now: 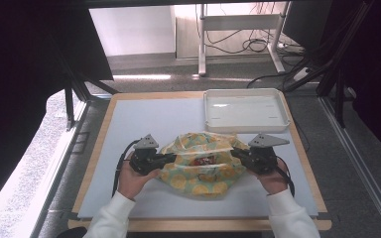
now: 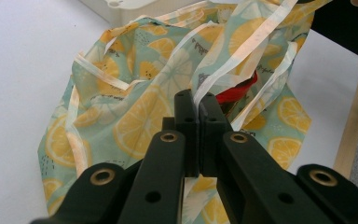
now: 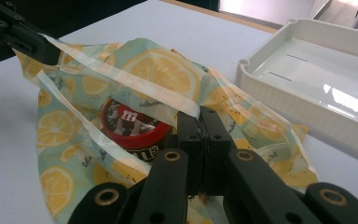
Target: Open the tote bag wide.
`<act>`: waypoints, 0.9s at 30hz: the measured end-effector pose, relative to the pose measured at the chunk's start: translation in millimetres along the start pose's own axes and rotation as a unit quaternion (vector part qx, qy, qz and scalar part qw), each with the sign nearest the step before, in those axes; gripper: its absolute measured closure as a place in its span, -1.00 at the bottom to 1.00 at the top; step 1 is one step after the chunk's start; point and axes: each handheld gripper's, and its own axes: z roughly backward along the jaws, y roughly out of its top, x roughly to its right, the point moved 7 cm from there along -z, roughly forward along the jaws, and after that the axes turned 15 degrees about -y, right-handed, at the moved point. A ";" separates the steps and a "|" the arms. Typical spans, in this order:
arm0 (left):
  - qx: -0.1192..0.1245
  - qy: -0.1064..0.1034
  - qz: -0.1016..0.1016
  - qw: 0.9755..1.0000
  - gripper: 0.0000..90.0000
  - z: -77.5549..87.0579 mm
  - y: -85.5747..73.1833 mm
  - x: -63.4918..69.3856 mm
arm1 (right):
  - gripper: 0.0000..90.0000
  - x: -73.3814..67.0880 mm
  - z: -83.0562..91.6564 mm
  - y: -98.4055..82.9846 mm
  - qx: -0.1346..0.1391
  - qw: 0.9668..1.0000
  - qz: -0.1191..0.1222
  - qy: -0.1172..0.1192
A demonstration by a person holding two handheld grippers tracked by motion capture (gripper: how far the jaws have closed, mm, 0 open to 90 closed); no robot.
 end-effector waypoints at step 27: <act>-0.010 -0.026 0.006 1.000 0.99 -3.0 -17.4 17.3 | 0.96 -15.9 23.2 -22.6 -0.006 1.000 0.000 0.014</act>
